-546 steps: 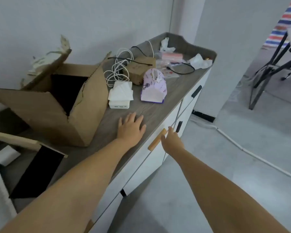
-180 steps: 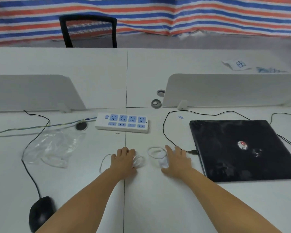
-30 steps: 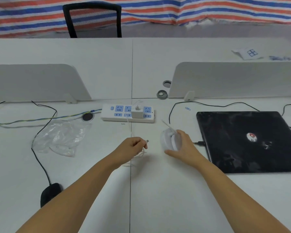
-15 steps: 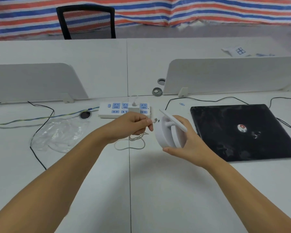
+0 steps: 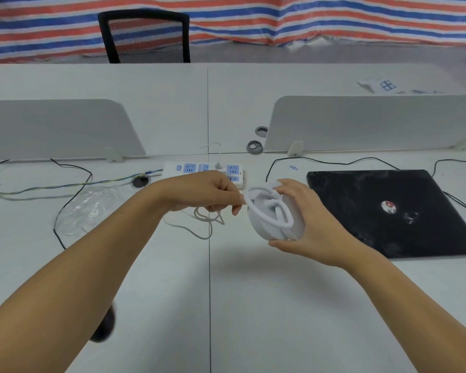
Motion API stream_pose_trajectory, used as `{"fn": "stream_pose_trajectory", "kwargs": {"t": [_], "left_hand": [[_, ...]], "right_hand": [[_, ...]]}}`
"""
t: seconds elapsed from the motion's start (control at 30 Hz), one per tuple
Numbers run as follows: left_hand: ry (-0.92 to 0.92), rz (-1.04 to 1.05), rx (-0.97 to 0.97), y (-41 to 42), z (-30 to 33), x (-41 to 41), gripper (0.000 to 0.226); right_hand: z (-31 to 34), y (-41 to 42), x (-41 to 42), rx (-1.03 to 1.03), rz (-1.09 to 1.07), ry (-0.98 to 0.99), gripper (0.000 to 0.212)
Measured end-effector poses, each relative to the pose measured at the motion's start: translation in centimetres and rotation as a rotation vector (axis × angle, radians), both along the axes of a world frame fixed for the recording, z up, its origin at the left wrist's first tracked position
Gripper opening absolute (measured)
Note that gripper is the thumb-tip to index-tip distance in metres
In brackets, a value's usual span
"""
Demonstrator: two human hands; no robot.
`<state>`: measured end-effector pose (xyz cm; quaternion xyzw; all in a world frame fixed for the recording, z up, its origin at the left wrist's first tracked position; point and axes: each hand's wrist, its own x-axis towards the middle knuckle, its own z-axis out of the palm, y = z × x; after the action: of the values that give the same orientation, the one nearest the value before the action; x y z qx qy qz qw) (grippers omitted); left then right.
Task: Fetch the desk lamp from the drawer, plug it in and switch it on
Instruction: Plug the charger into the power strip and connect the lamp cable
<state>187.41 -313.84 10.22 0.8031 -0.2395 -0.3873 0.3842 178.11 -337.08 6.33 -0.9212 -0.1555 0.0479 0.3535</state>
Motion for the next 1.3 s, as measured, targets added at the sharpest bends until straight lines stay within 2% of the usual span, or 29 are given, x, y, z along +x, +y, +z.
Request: {"fn": "stream_pose_trajectory", "kwargs": {"t": [0.17,0.3,0.37,0.47,0.7,0.8,0.93,1.0,1.07,1.13,1.3], "left_hand": [[-0.046,-0.042,0.105,-0.3,0.0,0.1,0.033],[-0.053,-0.048,0.126,-0.4,-0.6,0.0,0.05],[-0.061,-0.03,0.12,-0.6,-0.8,0.0,0.045],[-0.114,-0.077,0.188,-0.9,-1.5,-0.1,0.034],[-0.107,0.055,0.104,-2.3,-7.5,-0.3,0.024],[-0.326,-0.037,0.29,-3.2,-12.0,-0.3,0.029],[-0.57,-0.109,0.32,-4.0,-17.0,-1.3,0.042],[-0.72,-0.143,0.405,-4.4,-18.8,-1.9,0.052],[-0.748,-0.134,0.485,-4.9,-20.5,-2.4,0.065],[-0.722,-0.151,0.477,-5.6,-21.4,-3.2,0.072],[-0.698,-0.084,0.383,-7.3,-21.9,-4.9,0.058]], "right_hand": [[0.1,-0.5,0.2,-0.203,0.059,-0.059,0.087],[-0.3,-0.4,0.3,-0.268,0.077,-0.104,0.088],[-0.5,-0.3,0.3,-0.254,0.058,-0.103,0.088],[-1.1,-0.2,0.4,-0.345,0.098,-0.129,0.089],[-4.3,-1.8,1.8,-0.359,0.054,0.068,0.089],[-7.2,-2.9,2.2,-0.388,0.017,0.183,0.089],[-10.4,-4.0,2.2,-0.397,-0.014,0.278,0.087],[-11.4,-4.4,2.4,-0.429,-0.008,0.281,0.086],[-12.3,-4.9,2.7,-0.466,0.0,0.301,0.087],[-13.2,-5.3,2.9,-0.497,0.011,0.314,0.089],[-14.1,-5.8,3.5,-0.527,0.05,0.323,0.093]]}}
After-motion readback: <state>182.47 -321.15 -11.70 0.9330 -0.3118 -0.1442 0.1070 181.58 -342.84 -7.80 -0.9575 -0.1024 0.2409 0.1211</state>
